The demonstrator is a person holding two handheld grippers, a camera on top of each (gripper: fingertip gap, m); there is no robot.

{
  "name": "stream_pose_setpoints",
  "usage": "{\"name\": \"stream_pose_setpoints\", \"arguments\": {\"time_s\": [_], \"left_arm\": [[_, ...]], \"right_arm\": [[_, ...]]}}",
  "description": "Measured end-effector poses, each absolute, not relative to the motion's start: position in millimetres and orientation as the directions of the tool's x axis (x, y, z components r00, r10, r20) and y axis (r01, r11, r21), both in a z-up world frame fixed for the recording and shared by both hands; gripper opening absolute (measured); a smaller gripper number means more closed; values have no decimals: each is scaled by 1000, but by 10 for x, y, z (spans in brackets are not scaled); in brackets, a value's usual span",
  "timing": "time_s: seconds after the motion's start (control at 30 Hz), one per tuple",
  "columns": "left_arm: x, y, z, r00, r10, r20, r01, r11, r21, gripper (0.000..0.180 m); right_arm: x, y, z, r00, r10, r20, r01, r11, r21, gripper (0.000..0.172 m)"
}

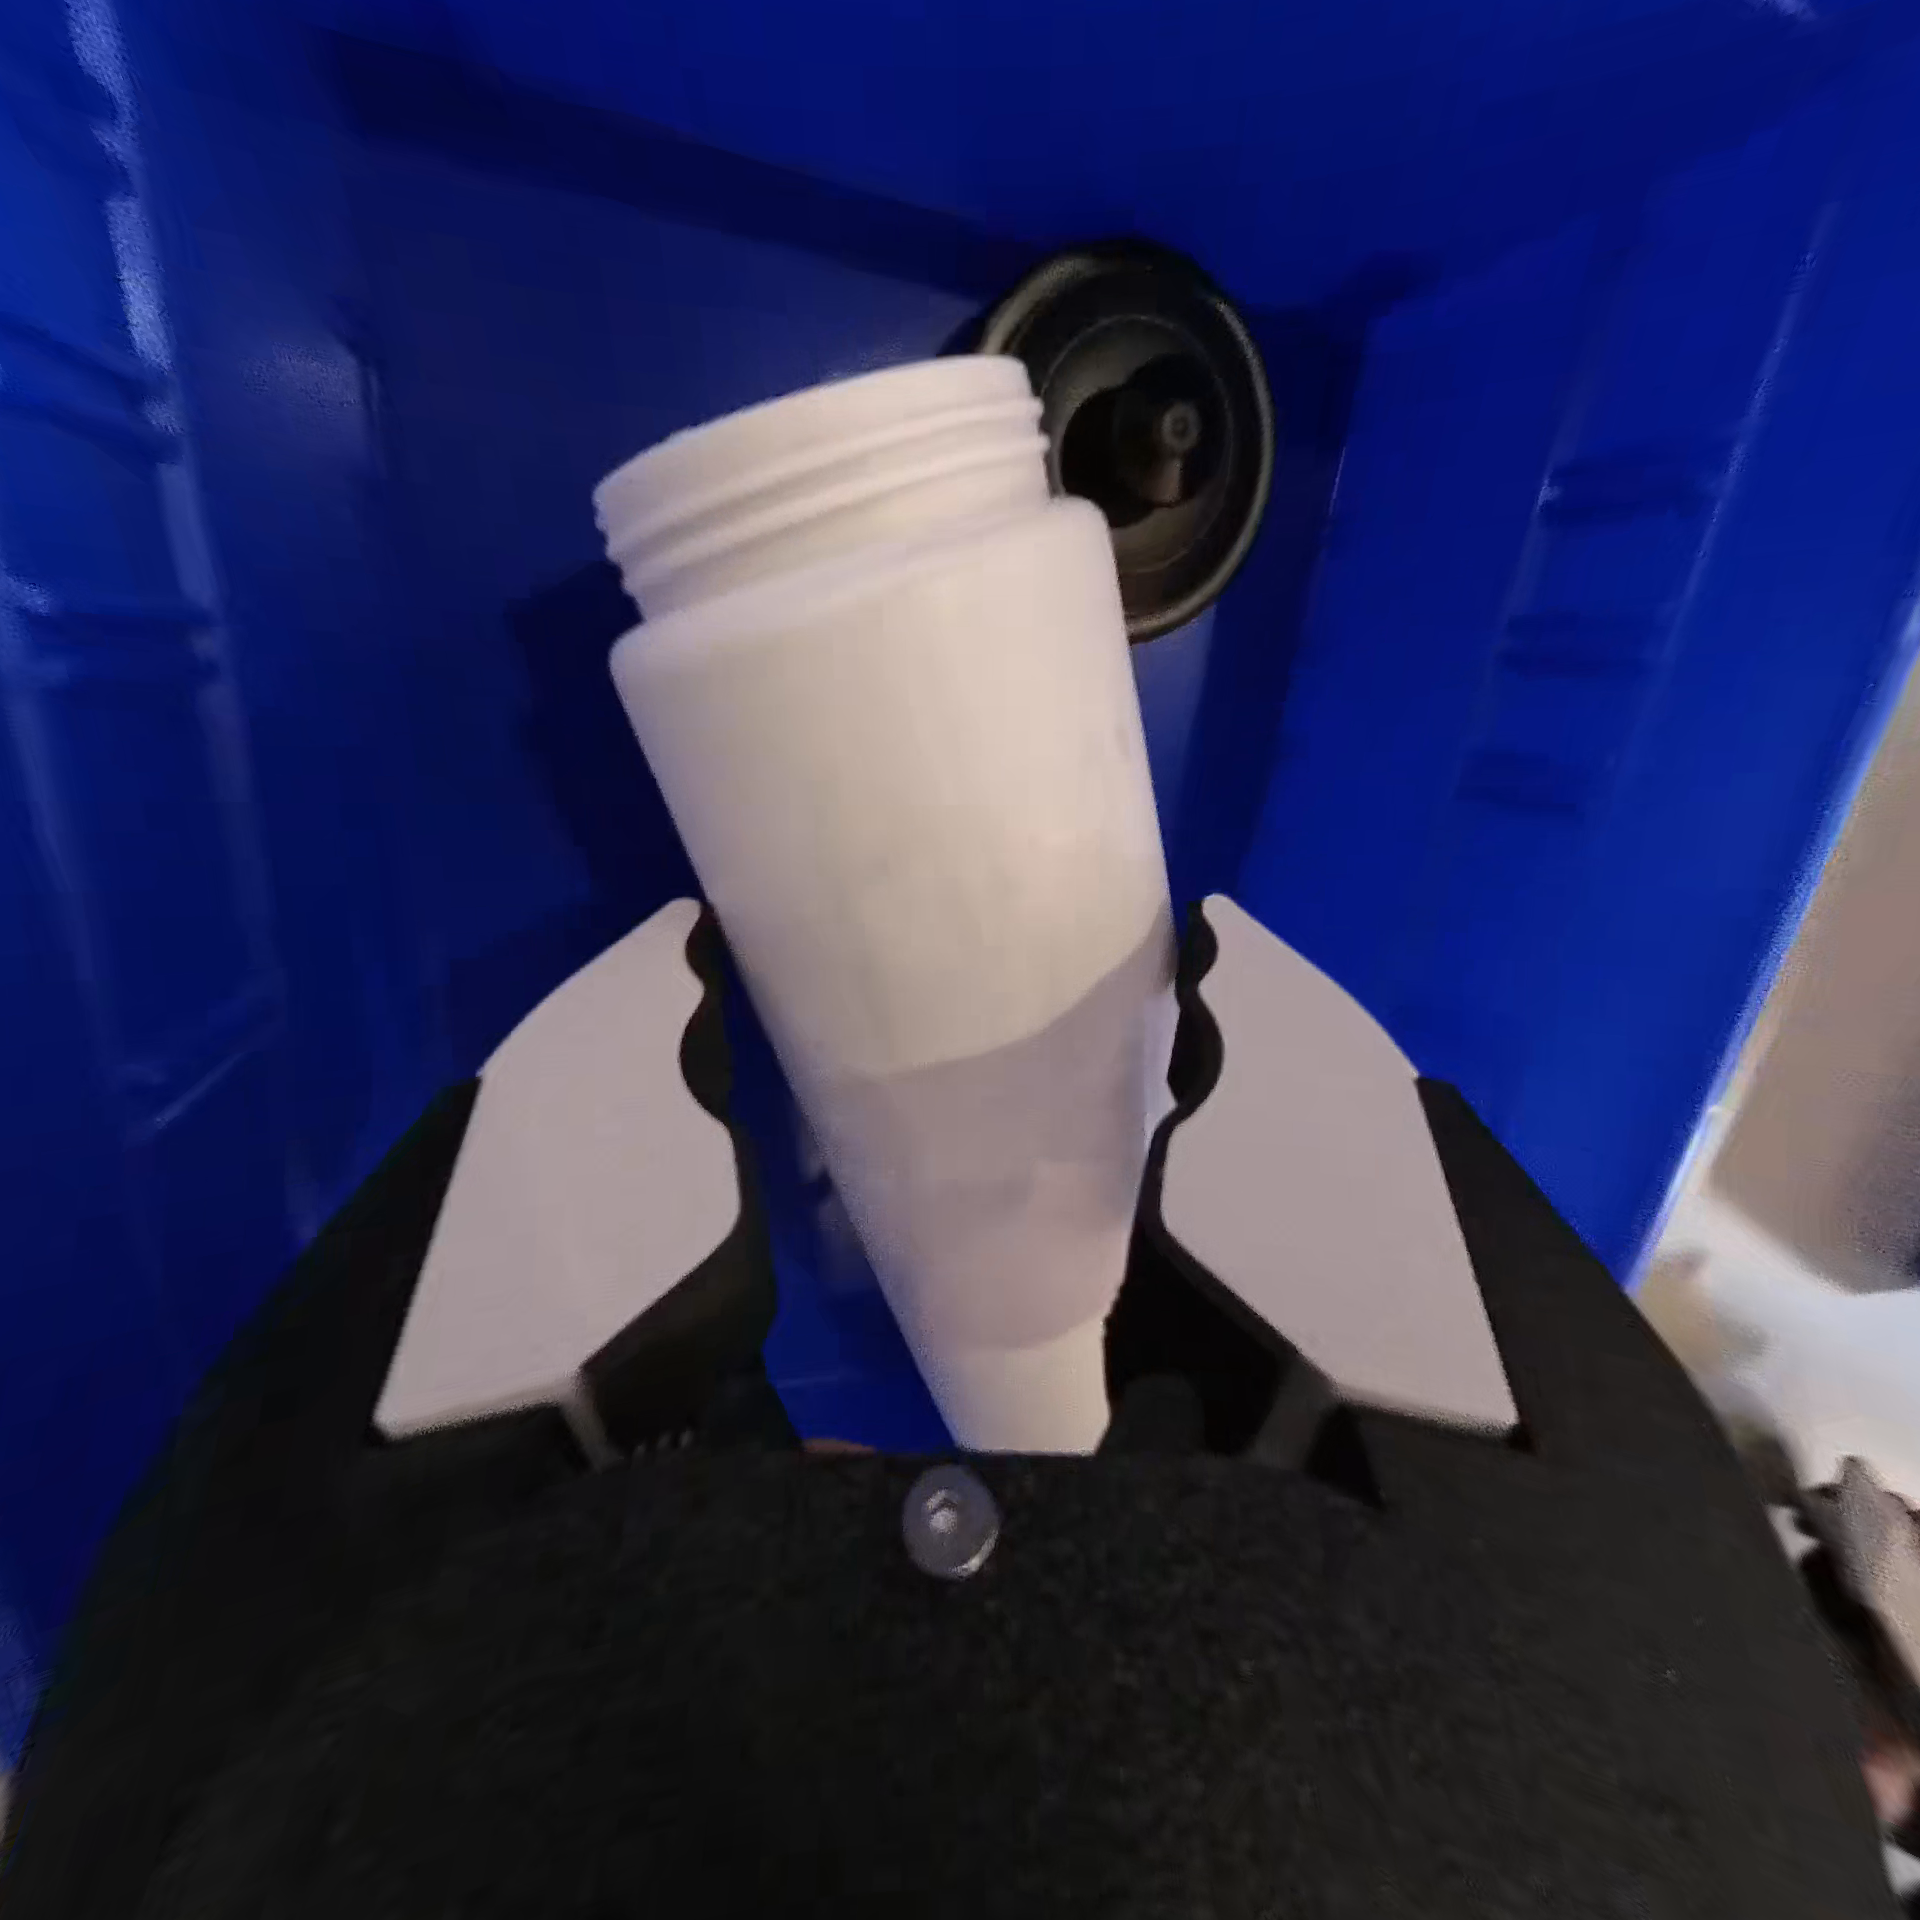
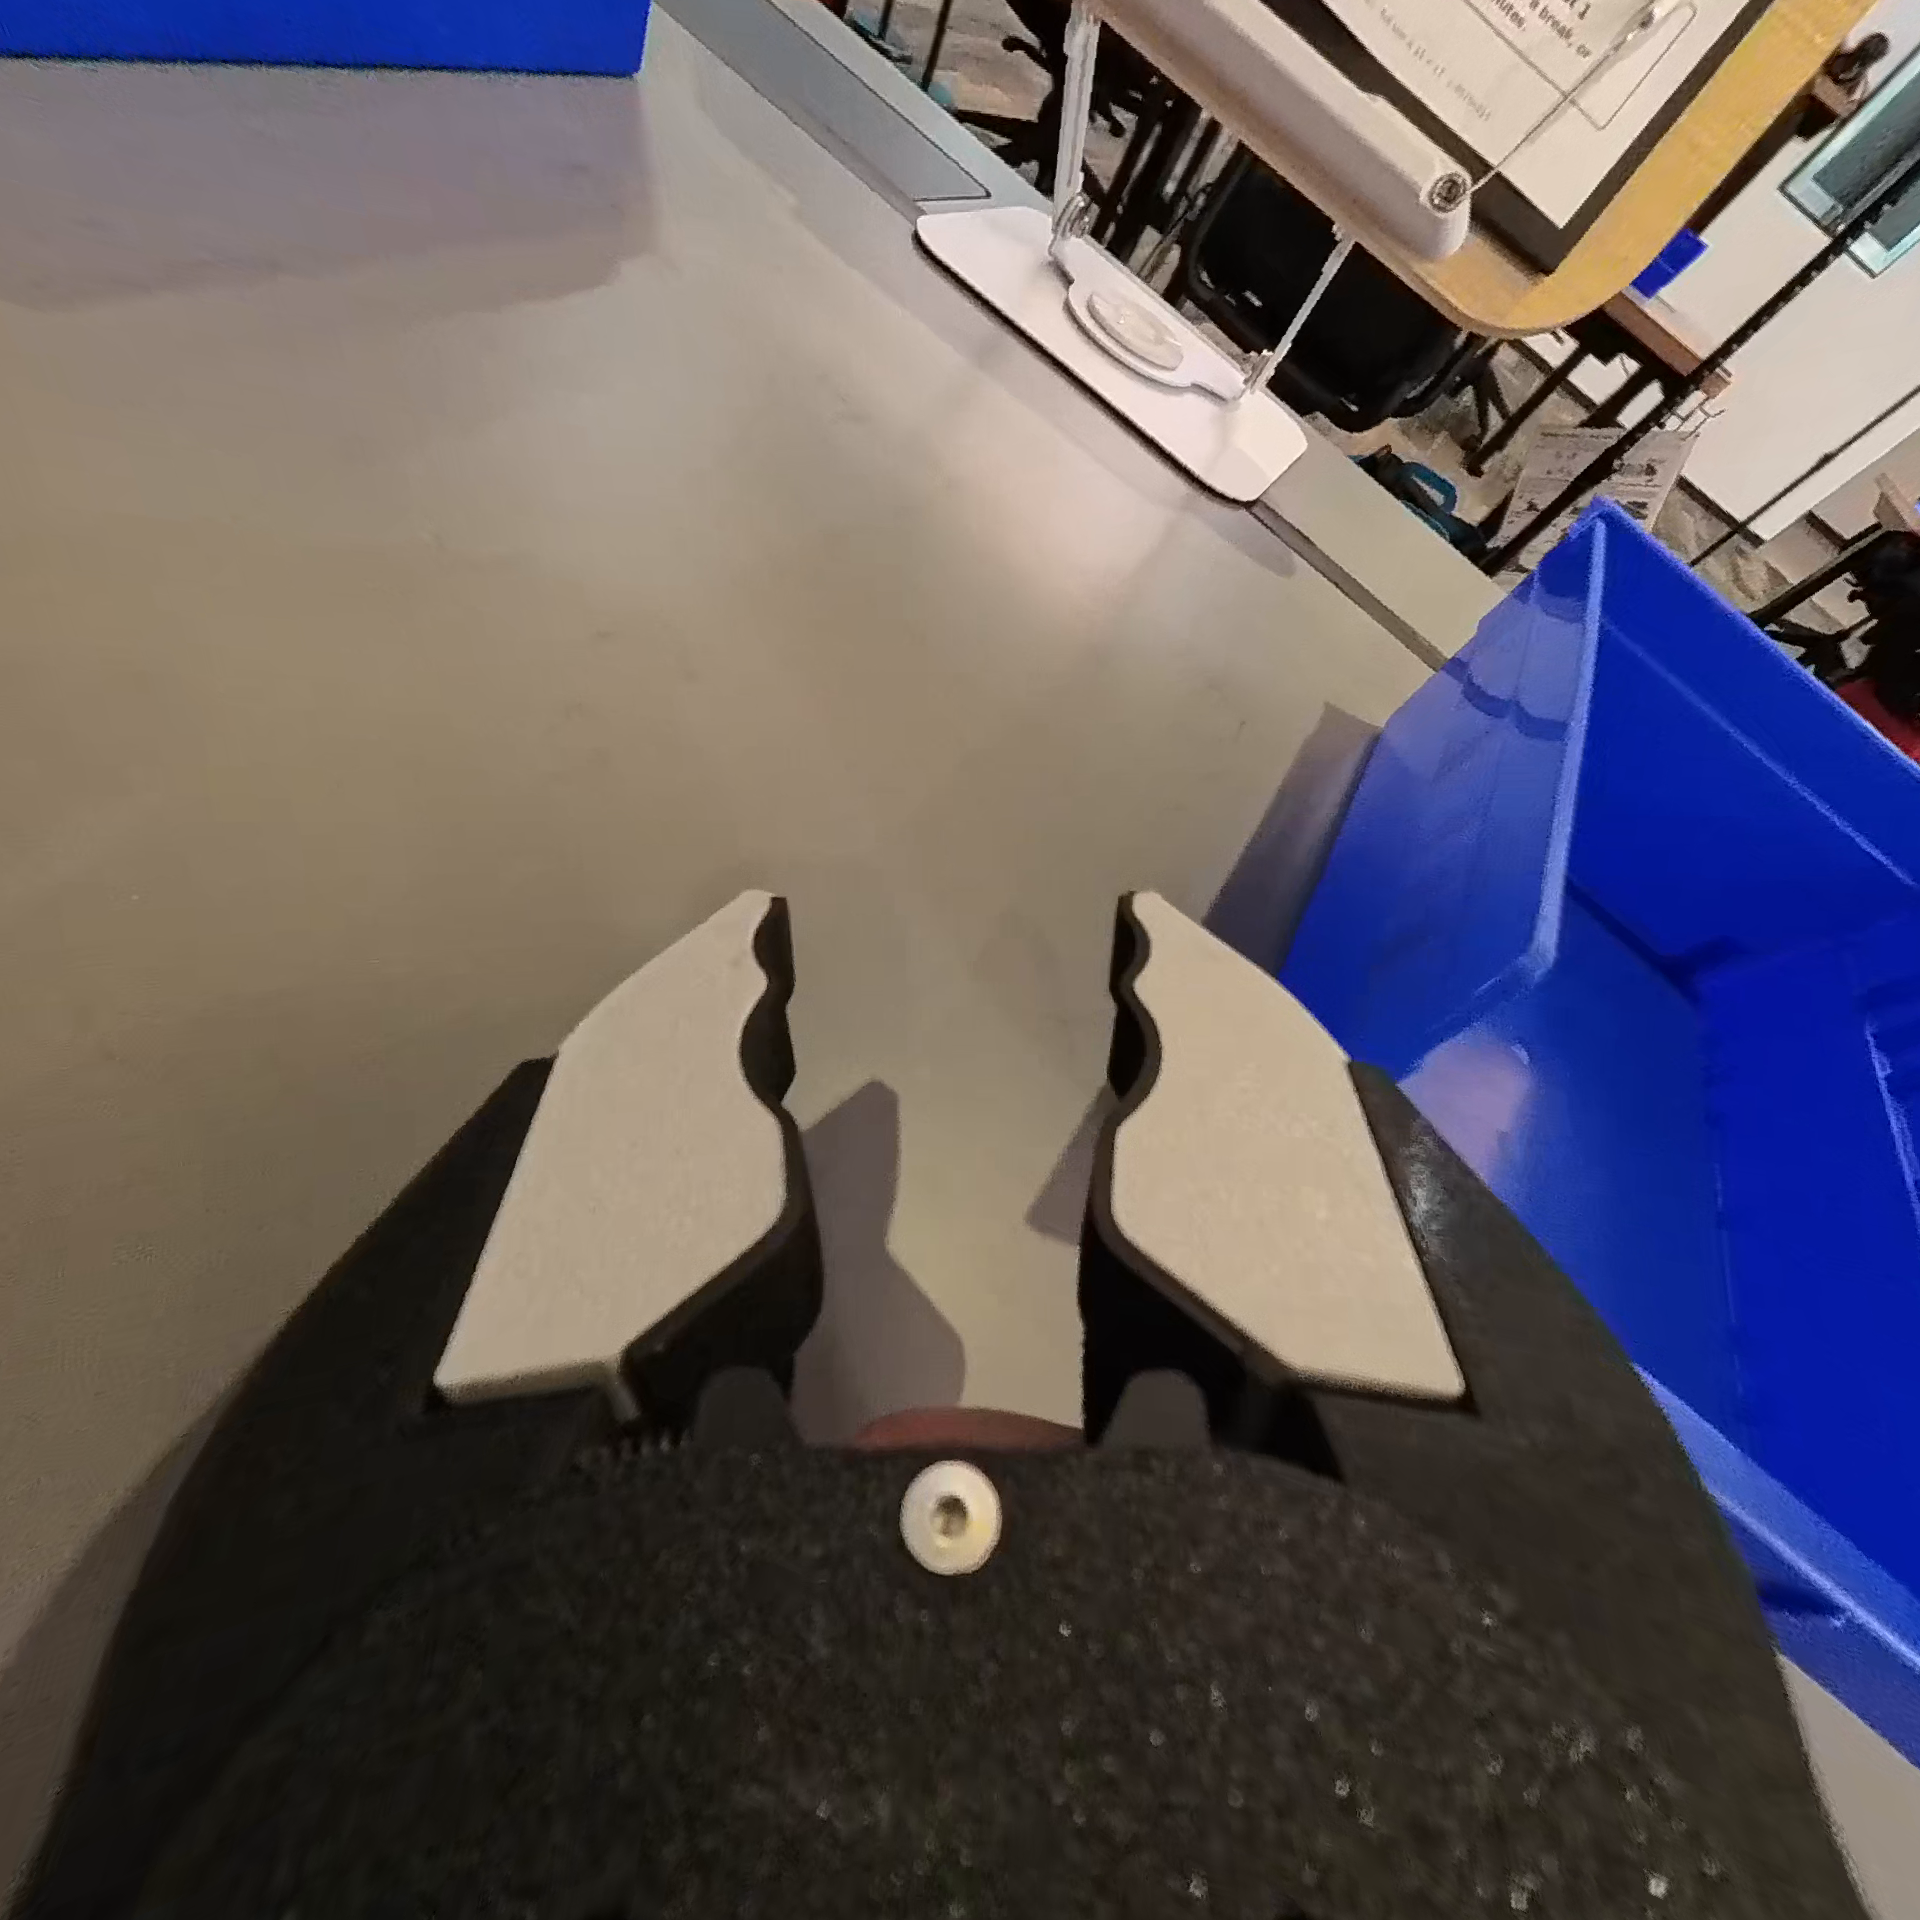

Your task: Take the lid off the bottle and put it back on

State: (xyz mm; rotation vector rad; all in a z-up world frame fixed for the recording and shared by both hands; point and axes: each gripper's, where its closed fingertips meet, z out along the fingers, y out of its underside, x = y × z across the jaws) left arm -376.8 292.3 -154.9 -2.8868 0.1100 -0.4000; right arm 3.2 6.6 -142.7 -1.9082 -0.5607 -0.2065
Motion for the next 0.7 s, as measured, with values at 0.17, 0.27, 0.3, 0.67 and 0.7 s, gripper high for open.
{"name": "stream_pose_setpoints", "arguments": {"time_s": [0.17,0.27,0.3,0.67,0.7], "left_arm": [[-3726,3030,-1055,921,-223,320,-79,-910,-408,81],[-3671,3059,-429,880,-347,324,-97,-799,-593,80],[-3638,3045,-205,867,-395,302,-110,-744,-659,79],[-2050,2244,635,704,-701,115,-164,-318,-934,77],[-1866,2211,535,698,-711,77,-196,-294,-936,76]], "right_arm": [[58,63,-1410,896,281,344,425,-313,-850,58],[46,68,-1400,906,285,313,397,-315,-862,58],[39,70,-1396,908,287,306,391,-314,-865,58],[-65,110,-1389,906,307,291,383,-304,-872,57],[-77,105,-1386,906,309,290,383,-303,-873,57]]}}
